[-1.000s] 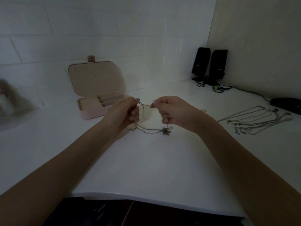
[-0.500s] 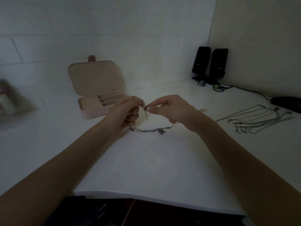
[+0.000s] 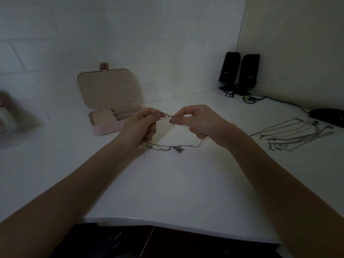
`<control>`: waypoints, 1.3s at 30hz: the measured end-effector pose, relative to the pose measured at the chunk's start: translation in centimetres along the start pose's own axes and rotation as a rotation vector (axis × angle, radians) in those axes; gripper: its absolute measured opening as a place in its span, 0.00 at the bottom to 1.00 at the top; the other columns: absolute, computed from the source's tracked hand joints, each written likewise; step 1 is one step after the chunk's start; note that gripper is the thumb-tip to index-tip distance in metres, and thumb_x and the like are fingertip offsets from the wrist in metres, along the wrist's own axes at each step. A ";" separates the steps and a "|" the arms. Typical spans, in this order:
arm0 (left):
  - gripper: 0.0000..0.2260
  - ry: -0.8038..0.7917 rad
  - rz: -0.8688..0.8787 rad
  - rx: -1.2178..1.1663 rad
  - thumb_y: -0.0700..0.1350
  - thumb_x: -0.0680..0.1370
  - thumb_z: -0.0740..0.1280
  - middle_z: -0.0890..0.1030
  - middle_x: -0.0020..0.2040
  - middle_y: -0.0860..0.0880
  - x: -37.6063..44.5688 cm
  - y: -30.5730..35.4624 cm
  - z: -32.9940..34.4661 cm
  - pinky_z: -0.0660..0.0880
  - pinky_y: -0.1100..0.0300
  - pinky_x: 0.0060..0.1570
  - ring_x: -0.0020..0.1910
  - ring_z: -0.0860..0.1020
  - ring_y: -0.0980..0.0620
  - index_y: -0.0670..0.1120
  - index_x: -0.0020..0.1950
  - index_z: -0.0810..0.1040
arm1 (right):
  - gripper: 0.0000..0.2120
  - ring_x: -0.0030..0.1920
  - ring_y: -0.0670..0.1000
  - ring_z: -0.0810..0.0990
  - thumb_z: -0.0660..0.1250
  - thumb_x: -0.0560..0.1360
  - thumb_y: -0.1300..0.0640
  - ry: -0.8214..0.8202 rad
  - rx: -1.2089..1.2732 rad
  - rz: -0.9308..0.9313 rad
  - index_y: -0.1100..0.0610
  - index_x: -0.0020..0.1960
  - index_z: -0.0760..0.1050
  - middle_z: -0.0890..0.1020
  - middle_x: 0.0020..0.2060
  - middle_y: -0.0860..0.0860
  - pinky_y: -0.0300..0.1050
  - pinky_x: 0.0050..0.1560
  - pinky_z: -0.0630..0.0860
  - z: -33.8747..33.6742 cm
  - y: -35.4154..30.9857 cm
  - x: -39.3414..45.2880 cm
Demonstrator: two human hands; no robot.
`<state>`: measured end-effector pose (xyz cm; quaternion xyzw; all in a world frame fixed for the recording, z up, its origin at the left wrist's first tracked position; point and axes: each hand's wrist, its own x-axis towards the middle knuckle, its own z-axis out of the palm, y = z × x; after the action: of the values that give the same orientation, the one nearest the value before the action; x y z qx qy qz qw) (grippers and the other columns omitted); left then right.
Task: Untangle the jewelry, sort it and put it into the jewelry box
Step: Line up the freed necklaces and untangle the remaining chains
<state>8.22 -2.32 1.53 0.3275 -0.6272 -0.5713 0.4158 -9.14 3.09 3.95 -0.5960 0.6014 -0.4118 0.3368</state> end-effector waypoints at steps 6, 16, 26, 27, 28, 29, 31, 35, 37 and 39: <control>0.13 0.091 0.151 0.091 0.45 0.81 0.60 0.64 0.20 0.52 0.2 -0.2 -0.3 0.55 0.68 0.21 0.18 0.60 0.56 0.46 0.39 0.78 | 0.13 0.23 0.46 0.56 0.70 0.70 0.41 -0.018 -0.050 0.010 0.49 0.45 0.83 0.60 0.24 0.46 0.37 0.24 0.54 0.0 -0.2 -0.4; 0.13 0.107 0.182 0.273 0.49 0.79 0.63 0.69 0.23 0.50 0.2 -0.6 -0.5 0.60 0.68 0.20 0.19 0.65 0.57 0.47 0.36 0.78 | 0.09 0.22 0.42 0.62 0.68 0.75 0.52 0.114 -0.010 -0.093 0.52 0.37 0.80 0.70 0.19 0.41 0.37 0.27 0.65 0.3 -0.6 -0.5; 0.19 0.176 0.009 0.152 0.52 0.80 0.59 0.77 0.26 0.44 0.4 -0.9 -0.7 0.68 0.66 0.22 0.23 0.76 0.50 0.40 0.37 0.75 | 0.11 0.18 0.42 0.56 0.58 0.77 0.54 -0.083 0.966 -0.120 0.54 0.37 0.69 0.59 0.18 0.46 0.34 0.20 0.54 -1.7 -0.7 -0.1; 0.20 0.176 -0.012 0.131 0.53 0.80 0.59 0.76 0.25 0.46 0.4 -0.8 -0.6 0.68 0.67 0.22 0.23 0.76 0.51 0.41 0.35 0.75 | 0.10 0.18 0.42 0.56 0.60 0.75 0.53 -0.089 1.026 -0.133 0.54 0.36 0.70 0.59 0.18 0.46 0.33 0.20 0.54 -1.9 -0.8 -0.1; 0.20 0.174 -0.024 0.113 0.54 0.80 0.60 0.73 0.23 0.48 0.4 -0.7 -0.6 0.67 0.66 0.22 0.22 0.75 0.50 0.42 0.34 0.73 | 0.10 0.18 0.42 0.56 0.60 0.73 0.52 -0.086 1.079 -0.143 0.54 0.35 0.71 0.59 0.17 0.46 0.33 0.19 0.54 -2.2 -0.8 -0.1; 0.20 0.168 -0.030 0.101 0.55 0.79 0.61 0.70 0.22 0.50 0.4 -0.7 -0.5 0.65 0.66 0.22 0.20 0.71 0.51 0.44 0.32 0.71 | 0.10 0.18 0.42 0.56 0.61 0.73 0.51 -0.077 1.122 -0.147 0.54 0.35 0.71 0.59 0.17 0.46 0.32 0.19 0.54 -2.5 -0.7 -0.1; 0.21 0.157 -0.019 0.153 0.57 0.78 0.62 0.63 0.21 0.52 0.5 -0.8 -0.7 0.59 0.66 0.23 0.19 0.63 0.54 0.46 0.29 0.69 | 0.09 0.18 0.42 0.55 0.62 0.72 0.50 -0.051 1.170 -0.145 0.54 0.37 0.72 0.59 0.17 0.46 0.32 0.18 0.54 -2.9 -0.5 -0.2; 0.17 0.155 -0.004 0.236 0.55 0.78 0.63 0.66 0.26 0.50 0.7 -0.9 -1.1 0.58 0.67 0.21 0.22 0.61 0.55 0.44 0.36 0.75 | 0.06 0.18 0.43 0.54 0.62 0.75 0.51 0.021 1.116 -0.135 0.52 0.41 0.73 0.58 0.17 0.46 0.31 0.18 0.52 -2.9 -0.2 -0.1; 0.13 0.172 0.012 0.178 0.51 0.79 0.62 0.74 0.31 0.49 0.7 -0.8 -1.2 0.66 0.66 0.23 0.27 0.69 0.54 0.43 0.42 0.78 | 0.06 0.18 0.43 0.54 0.62 0.76 0.52 0.024 1.080 -0.138 0.52 0.43 0.74 0.58 0.18 0.46 0.31 0.17 0.53 -2.7 -0.2 -0.1; 0.12 0.139 0.008 0.061 0.47 0.80 0.61 0.80 0.39 0.49 0.7 -0.5 -1.2 0.75 0.62 0.31 0.35 0.78 0.53 0.44 0.43 0.80 | 0.06 0.19 0.43 0.54 0.62 0.74 0.52 0.014 1.071 -0.144 0.52 0.43 0.75 0.58 0.18 0.46 0.31 0.18 0.52 -2.6 -0.4 -0.2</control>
<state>8.94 -3.47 1.18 0.3765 -0.6152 -0.5260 0.4506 -11.24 3.53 5.40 -0.3778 0.2673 -0.6868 0.5605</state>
